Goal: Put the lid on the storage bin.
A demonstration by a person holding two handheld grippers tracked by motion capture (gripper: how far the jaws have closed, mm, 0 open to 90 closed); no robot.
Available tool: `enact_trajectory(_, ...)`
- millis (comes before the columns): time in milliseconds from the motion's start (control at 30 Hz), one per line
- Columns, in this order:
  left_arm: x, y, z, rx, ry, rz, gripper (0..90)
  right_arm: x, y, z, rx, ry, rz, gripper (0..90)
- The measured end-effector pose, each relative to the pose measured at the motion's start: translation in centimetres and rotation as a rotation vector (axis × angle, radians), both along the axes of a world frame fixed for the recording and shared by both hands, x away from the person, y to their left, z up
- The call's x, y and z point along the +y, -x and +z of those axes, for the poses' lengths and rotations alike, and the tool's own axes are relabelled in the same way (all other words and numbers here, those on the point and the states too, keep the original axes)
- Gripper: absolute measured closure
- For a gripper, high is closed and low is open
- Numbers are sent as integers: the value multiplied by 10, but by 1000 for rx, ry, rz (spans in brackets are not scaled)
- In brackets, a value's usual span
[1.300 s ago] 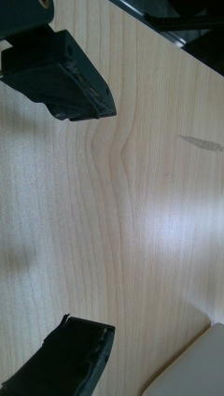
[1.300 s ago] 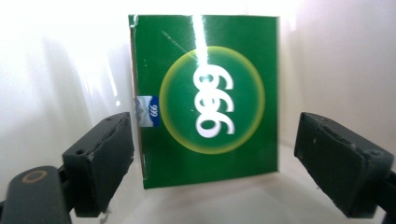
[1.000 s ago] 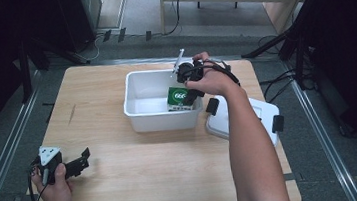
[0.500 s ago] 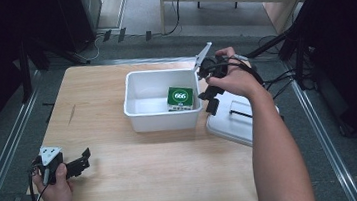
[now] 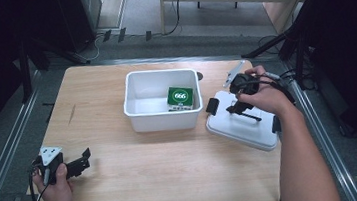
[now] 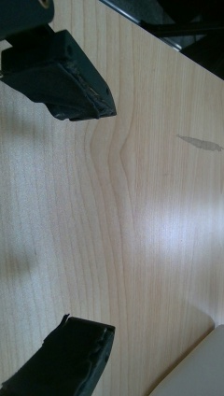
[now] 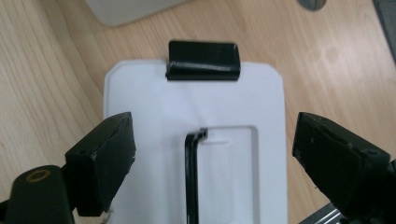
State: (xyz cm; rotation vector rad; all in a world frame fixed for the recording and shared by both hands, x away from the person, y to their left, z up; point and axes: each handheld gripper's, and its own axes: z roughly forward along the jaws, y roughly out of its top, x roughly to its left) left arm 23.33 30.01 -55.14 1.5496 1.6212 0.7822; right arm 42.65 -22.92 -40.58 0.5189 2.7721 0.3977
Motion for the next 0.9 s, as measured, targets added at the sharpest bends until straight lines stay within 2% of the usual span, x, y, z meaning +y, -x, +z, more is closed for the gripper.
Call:
enact_trajectory(100, 0, 0, 0, 0, -2, 1, 0, -8, 3, -5, 1, -4, -10, 159)
enact_trajectory(200, 0, 0, 0, -1, -2, 0, 0, -18, 8, -12, 25, -22, -34, 222)
enact_trajectory(267, 0, 0, 0, -1, 1, -1, 0, -26, 10, -18, 27, -21, -47, 285)
enact_trajectory(300, 0, 0, 0, -1, 1, -1, 0, -26, 10, -18, 27, -21, -47, 285)
enact_trajectory(367, -1, 0, 0, -4, -6, -1, 0, -33, 13, -25, 34, -26, -76, 378)
enact_trajectory(400, -1, 0, 0, -4, -6, -1, 0, -33, 13, -25, 34, -26, -76, 378)
enact_trajectory(433, -1, 0, 0, -3, -7, 0, 0, -38, 15, -30, 53, -15, -98, 435)
enact_trajectory(533, -1, 0, 0, -2, -7, 0, 0, -41, 17, -36, 51, 5, -104, 461)
enact_trajectory(633, -1, 0, 0, 1, -10, 0, 0, -48, 18, -43, 80, -13, -122, 519)
enact_trajectory(700, -1, 0, 0, 1, -10, 1, 0, -49, 18, -44, 82, -17, -125, 547)
enact_trajectory(900, -1, 0, 0, 1, -10, 2, 0, -47, 14, -50, 65, 48, -89, 738)
